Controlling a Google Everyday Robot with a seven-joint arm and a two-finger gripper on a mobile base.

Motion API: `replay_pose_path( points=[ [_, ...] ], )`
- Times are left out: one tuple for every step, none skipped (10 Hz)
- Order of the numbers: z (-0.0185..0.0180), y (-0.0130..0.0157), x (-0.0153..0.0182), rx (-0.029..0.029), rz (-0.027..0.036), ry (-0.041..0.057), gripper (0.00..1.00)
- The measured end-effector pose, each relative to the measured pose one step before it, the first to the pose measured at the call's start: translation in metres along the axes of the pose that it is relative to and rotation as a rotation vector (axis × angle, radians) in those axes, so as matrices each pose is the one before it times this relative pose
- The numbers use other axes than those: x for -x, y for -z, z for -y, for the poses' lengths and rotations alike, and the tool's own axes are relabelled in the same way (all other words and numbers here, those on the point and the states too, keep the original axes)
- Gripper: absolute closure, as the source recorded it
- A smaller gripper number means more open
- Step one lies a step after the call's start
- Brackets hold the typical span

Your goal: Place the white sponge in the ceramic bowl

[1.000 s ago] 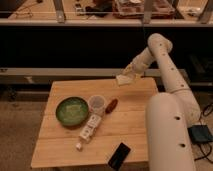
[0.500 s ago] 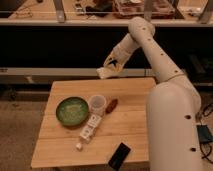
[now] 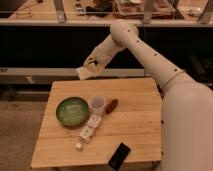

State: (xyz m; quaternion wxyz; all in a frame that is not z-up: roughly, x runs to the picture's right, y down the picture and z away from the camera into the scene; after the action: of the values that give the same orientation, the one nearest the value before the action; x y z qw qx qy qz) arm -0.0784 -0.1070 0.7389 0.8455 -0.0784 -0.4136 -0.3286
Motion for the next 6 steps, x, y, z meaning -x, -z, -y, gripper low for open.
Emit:
replay_pose_path(
  points=[
    [-0.00857, -0.00920, 0.00725, -0.00182, -0.00139, -0.00172, 1.00],
    [-0.01448, -0.01108, 0.00709, 0.01406, -0.00221, 0.00359, 1.00],
    [-0.01766, -0.01220, 0.00551, 0.02727, -0.00450, 0.00990, 1.00],
    [-0.01228, -0.01159, 0.00676, 0.02647, -0.00240, 0.01727, 1.00],
    [-0.00586, -0.00844, 0.00674, 0.01818, -0.00151, 0.01947, 1.00],
    [0.00019, -0.00652, 0.00993, 0.01102, 0.00165, 0.03786, 1.00]
  ],
)
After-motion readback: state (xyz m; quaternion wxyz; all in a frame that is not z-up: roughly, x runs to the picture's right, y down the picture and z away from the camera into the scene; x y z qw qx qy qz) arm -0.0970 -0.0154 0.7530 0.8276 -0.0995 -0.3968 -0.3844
